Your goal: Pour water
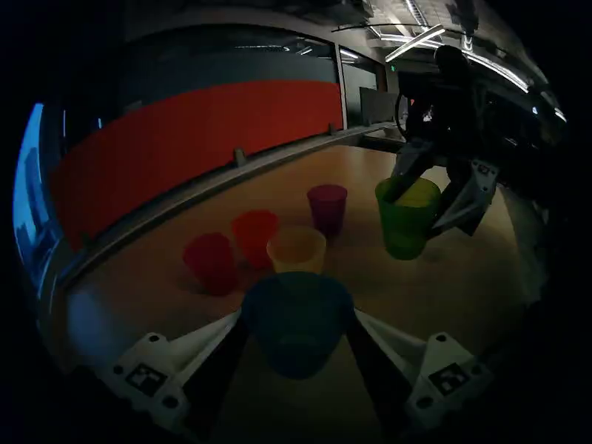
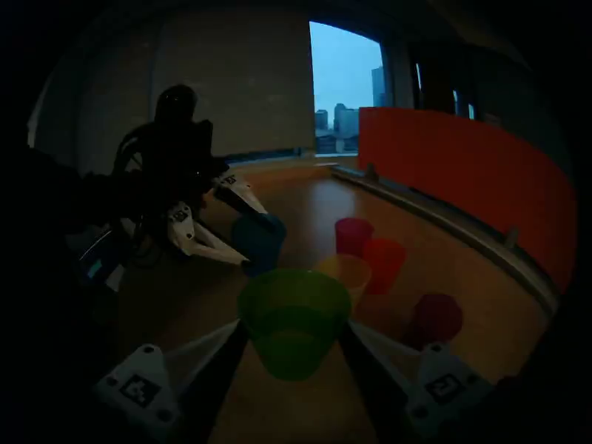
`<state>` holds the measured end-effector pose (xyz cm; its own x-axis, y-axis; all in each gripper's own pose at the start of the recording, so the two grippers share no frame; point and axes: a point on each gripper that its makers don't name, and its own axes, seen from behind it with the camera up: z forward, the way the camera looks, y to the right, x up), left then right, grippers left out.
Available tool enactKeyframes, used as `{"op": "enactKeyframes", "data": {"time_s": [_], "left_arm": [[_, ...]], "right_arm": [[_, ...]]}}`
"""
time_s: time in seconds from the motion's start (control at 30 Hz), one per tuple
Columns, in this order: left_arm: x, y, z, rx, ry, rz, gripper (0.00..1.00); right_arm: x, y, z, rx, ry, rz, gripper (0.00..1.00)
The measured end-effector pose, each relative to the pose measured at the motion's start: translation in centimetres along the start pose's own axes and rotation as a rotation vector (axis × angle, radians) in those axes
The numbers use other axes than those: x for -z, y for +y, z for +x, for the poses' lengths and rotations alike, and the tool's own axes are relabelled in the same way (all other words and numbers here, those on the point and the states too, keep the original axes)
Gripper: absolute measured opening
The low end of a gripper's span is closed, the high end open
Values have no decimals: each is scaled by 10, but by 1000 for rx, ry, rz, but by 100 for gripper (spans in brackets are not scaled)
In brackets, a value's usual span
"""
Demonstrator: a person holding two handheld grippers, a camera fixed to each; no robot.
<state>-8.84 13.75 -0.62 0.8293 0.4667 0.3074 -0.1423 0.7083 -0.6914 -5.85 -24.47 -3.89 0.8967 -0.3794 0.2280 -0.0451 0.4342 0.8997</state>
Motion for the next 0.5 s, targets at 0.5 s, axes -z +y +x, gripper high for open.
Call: {"op": "enactKeyframes", "data": {"time_s": [0.5], "left_arm": [[-19, 4, -29, -19, -100, -41, 87]], "right_arm": [[-10, 8, -29, -6, -74, 2, 99]]}}
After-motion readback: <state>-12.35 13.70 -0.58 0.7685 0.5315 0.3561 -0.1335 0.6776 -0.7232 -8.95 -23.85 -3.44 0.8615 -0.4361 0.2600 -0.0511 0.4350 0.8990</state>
